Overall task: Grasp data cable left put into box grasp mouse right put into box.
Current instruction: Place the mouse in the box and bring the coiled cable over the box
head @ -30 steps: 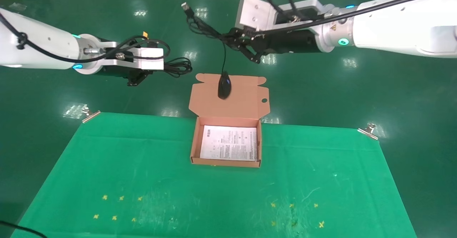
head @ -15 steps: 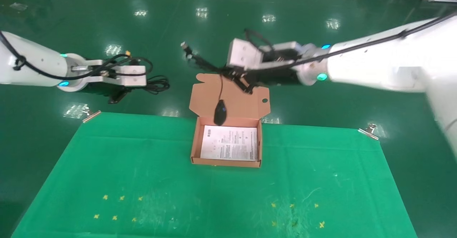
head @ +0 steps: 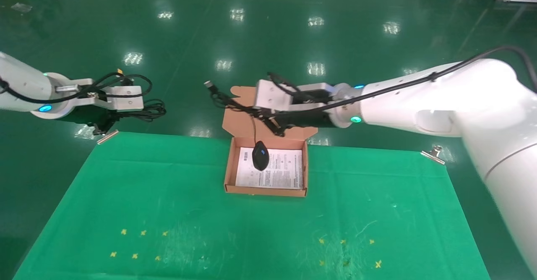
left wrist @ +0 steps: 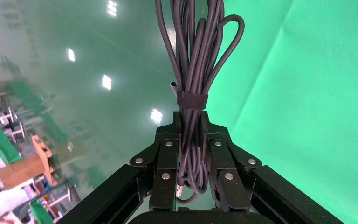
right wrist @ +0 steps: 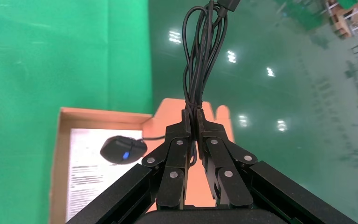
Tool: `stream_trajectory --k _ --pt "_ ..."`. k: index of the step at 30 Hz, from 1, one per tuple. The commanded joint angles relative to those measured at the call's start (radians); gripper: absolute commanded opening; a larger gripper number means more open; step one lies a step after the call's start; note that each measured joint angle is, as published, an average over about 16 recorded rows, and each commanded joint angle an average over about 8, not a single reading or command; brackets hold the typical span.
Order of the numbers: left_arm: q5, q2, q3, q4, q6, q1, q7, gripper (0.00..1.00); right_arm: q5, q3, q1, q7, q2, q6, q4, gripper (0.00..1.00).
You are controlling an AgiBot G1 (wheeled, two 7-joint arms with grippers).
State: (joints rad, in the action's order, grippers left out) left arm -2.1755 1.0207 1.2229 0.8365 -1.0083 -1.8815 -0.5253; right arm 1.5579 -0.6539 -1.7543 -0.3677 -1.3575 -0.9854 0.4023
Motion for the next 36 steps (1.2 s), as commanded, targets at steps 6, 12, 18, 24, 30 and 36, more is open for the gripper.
stream_trajectory --k 6,12,18,24,30,36 --pt "-0.046 -0.027 0.012 0.081 -0.036 0.006 -0.078 0.0 -0.059 -0.049 0.047 0.021 -0.004 0.023 0.012 0.0" --pt "-0.06 -0.038 0.014 0.116 -0.044 0.012 -0.106 0.0 -0.085 -0.109 0.091 0.048 -0.003 0.078 -0.025 0.0" --pt "-0.066 -0.042 0.014 0.13 -0.047 0.014 -0.118 0.0 -0.073 -0.177 0.11 0.082 -0.006 0.137 -0.081 0.0" --pt "-0.069 -0.044 0.015 0.135 -0.048 0.014 -0.122 0.0 -0.052 -0.264 0.118 0.104 -0.012 0.191 -0.06 0.02" --pt "-0.07 -0.045 0.015 0.138 -0.049 0.015 -0.124 0.0 -0.046 -0.343 0.116 0.12 -0.013 0.228 -0.012 0.65" --pt "-0.07 -0.045 0.015 0.139 -0.049 0.015 -0.124 0.0 -0.051 -0.374 0.113 0.125 -0.012 0.244 0.007 1.0"
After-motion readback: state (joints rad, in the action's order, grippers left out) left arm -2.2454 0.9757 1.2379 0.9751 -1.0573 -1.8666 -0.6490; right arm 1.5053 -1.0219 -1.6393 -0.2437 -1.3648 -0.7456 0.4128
